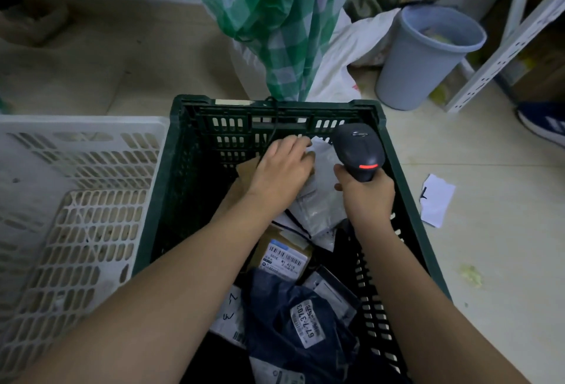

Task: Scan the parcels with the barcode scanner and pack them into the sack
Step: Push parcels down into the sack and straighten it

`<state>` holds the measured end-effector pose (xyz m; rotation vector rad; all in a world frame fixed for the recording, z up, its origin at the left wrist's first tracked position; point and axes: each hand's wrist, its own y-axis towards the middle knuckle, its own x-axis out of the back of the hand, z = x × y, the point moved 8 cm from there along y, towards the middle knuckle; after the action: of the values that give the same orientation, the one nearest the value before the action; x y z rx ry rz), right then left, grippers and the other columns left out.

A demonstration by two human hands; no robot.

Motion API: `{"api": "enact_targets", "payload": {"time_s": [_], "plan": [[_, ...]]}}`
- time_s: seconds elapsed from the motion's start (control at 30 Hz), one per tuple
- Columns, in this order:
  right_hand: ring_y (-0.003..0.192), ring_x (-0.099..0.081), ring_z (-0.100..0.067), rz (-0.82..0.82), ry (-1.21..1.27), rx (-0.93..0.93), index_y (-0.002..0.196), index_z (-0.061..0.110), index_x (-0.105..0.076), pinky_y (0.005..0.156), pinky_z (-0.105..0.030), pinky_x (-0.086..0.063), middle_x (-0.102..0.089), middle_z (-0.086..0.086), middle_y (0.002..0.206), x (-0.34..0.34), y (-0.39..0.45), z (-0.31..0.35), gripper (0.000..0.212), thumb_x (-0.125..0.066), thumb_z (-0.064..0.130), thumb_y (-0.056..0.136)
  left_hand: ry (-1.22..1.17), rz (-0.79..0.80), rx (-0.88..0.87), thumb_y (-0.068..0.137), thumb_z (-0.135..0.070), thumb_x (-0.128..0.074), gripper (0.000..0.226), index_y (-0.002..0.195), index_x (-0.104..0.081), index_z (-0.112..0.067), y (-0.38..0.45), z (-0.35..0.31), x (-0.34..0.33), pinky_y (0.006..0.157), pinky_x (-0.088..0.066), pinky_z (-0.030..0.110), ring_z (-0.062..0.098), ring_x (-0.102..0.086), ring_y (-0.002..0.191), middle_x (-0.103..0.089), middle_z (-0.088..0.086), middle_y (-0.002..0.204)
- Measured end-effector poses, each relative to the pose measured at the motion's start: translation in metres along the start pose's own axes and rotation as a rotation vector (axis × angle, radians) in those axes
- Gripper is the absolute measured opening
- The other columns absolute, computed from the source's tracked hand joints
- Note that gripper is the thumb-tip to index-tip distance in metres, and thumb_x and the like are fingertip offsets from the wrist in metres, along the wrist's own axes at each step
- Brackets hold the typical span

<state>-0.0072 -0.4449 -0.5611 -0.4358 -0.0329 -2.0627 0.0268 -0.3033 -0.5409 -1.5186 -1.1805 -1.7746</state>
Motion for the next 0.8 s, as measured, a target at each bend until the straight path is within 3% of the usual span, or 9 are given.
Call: {"api": "enact_targets", "payload": {"time_s": [0.03, 0.1, 0.13, 0.2, 0.43, 0.53, 0.67, 0.73, 0.8], "plan": [[0.077, -0.07, -0.026, -0.006, 0.005, -0.004, 0.072, 0.024, -0.059, 0.079, -0.041, -0.055, -0.069, 0.002, 0.073, 0.002, 0.001, -0.001, 0.016, -0.075, 0.024, 0.077, -0.009, 0.068, 0.031, 0.073, -0.01, -0.071, 0.047, 0.119, -0.063, -0.004, 0.006, -0.003, -0.006, 0.089, -0.044, 0.035, 0.029, -0.049, 0.116, -0.054, 0.015, 0.13], [0.077, -0.07, -0.026, -0.006, 0.008, -0.008, 0.072, 0.024, -0.06, 0.078, -0.039, -0.055, -0.07, 0.001, 0.073, 0.003, 0.003, -0.005, 0.016, -0.075, 0.023, 0.077, -0.033, 0.256, 0.157, 0.088, -0.01, -0.06, 0.072, 0.148, -0.023, 0.002, 0.013, 0.0, -0.031, 0.104, -0.038, 0.039, 0.033, -0.028, 0.139, -0.019, 0.02, 0.155], [0.077, -0.071, -0.025, -0.001, 0.011, -0.005, 0.072, 0.024, -0.06, 0.077, -0.038, -0.054, -0.07, 0.001, 0.074, 0.003, 0.003, -0.006, 0.016, -0.075, 0.023, 0.077, -0.058, 0.371, 0.249, 0.092, -0.01, -0.055, 0.077, 0.151, -0.007, 0.002, 0.013, 0.007, -0.042, 0.11, -0.03, 0.042, 0.035, -0.017, 0.144, -0.005, 0.021, 0.158], [0.077, -0.07, -0.024, 0.009, 0.017, 0.006, 0.073, 0.024, -0.059, 0.072, -0.033, -0.052, -0.07, -0.001, 0.074, 0.002, 0.002, -0.006, 0.016, -0.074, 0.021, 0.078, -0.068, 0.465, 0.372, 0.094, -0.009, -0.053, 0.081, 0.15, 0.004, 0.003, 0.011, 0.02, -0.055, 0.115, -0.02, 0.045, 0.038, -0.009, 0.146, 0.003, 0.024, 0.158], [0.077, -0.068, -0.018, 0.001, 0.038, 0.008, 0.079, 0.021, -0.063, 0.069, -0.029, -0.049, -0.071, -0.003, 0.079, 0.003, -0.006, -0.006, 0.011, -0.074, 0.022, 0.079, -0.394, 0.392, 0.4, 0.079, -0.033, -0.077, 0.104, 0.151, -0.008, -0.005, 0.0, 0.023, -0.042, 0.11, -0.029, 0.042, 0.035, -0.029, 0.135, -0.027, 0.016, 0.146], [0.077, -0.062, -0.011, -0.08, 0.127, 0.023, 0.089, 0.018, -0.064, 0.068, -0.022, -0.042, -0.068, 0.003, 0.083, 0.017, -0.024, 0.007, 0.013, -0.074, 0.018, 0.081, -0.614, 0.305, 0.44, 0.072, -0.041, -0.08, 0.101, 0.147, -0.018, -0.011, -0.009, 0.018, -0.008, 0.102, -0.04, 0.043, 0.03, -0.04, 0.127, -0.033, 0.011, 0.14], [0.094, -0.063, -0.01, -0.166, 0.29, 0.017, 0.105, 0.016, -0.065, 0.079, -0.021, -0.042, -0.068, 0.001, 0.1, 0.036, -0.061, 0.031, 0.024, -0.074, 0.016, 0.082, -0.933, 0.189, 0.559, 0.066, -0.047, -0.083, 0.093, 0.138, -0.033, -0.017, -0.032, 0.023, 0.048, 0.104, -0.042, 0.036, 0.015, -0.048, 0.12, -0.045, 0.002, 0.135], [0.095, -0.064, -0.01, -0.172, 0.349, 0.035, 0.109, 0.013, -0.067, 0.079, -0.019, -0.045, -0.07, 0.0, 0.103, 0.044, -0.08, 0.054, 0.031, -0.076, 0.02, 0.081, -1.025, 0.154, 0.606, 0.068, -0.046, -0.083, 0.095, 0.142, -0.031, -0.019, -0.05, 0.027, 0.082, 0.102, -0.043, 0.029, 0.01, -0.049, 0.118, -0.049, -0.003, 0.136], [0.092, -0.067, -0.01, -0.109, 0.392, 0.05, 0.101, 0.019, -0.068, 0.076, -0.019, -0.049, -0.072, 0.001, 0.098, 0.044, -0.097, 0.078, 0.023, -0.077, 0.022, 0.08, -1.058, 0.111, 0.646, 0.072, -0.042, -0.081, 0.095, 0.146, -0.025, -0.02, -0.072, 0.033, 0.119, 0.086, -0.043, 0.011, 0.005, -0.049, 0.108, -0.05, -0.009, 0.129]]}}
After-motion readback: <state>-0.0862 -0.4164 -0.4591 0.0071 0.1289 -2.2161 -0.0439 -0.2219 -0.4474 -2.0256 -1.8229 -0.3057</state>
